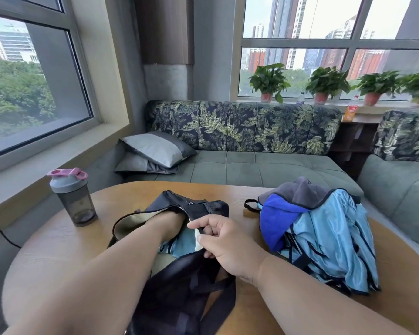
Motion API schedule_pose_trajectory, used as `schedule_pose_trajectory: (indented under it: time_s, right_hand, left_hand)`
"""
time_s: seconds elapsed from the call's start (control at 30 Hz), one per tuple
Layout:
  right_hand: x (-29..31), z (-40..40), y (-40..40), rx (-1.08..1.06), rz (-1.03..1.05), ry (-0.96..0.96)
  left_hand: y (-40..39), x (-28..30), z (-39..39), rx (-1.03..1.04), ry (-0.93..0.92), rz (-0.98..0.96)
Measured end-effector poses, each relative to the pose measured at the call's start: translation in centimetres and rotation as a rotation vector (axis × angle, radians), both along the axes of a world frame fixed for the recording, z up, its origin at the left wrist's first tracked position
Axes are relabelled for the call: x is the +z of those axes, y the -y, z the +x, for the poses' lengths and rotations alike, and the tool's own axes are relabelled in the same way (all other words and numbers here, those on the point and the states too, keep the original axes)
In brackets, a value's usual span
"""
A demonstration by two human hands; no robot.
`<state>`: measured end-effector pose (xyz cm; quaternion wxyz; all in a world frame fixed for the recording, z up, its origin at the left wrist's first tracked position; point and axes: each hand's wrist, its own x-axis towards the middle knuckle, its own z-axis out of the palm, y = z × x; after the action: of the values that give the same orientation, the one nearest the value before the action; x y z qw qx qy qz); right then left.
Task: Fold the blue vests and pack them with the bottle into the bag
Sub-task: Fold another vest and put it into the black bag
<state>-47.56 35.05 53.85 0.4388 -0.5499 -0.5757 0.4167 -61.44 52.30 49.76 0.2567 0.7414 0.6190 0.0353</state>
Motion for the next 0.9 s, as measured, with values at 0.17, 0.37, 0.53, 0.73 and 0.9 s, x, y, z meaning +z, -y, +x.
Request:
schedule_pose_trajectory:
  time_s: [0.17, 0.37, 0.53, 0.73, 0.9]
  right_hand:
    - [-0.2, 0.2, 0.1, -0.010, -0.004, -0.011]
    - [-0.2, 0.1, 0.1, -0.005, -0.017, -0.011]
    - [-0.1, -0.1, 0.0, -0.010, -0.016, -0.025]
    - [-0.6, -0.3, 0.0, -0.012, -0.013, -0.034]
    - [-0.5, -0.5, -0.2, -0.005, -0.011, -0.022]
  left_hand:
    - [-4.0, -3.4, -2.9, -0.046, -0.239, 0.090]
    - [-2.8, -3.0, -3.8, -0.105, -0.525, 0.081]
    - [-1.2, -1.5, -3.0, -0.078, -0.565, 0.016]
    - [-0.2, -1.2, -3.7, -0.056, -0.537, 0.037]
    - [0.4, -0.7, -3.0, -0.126, -0.417, 0.086]
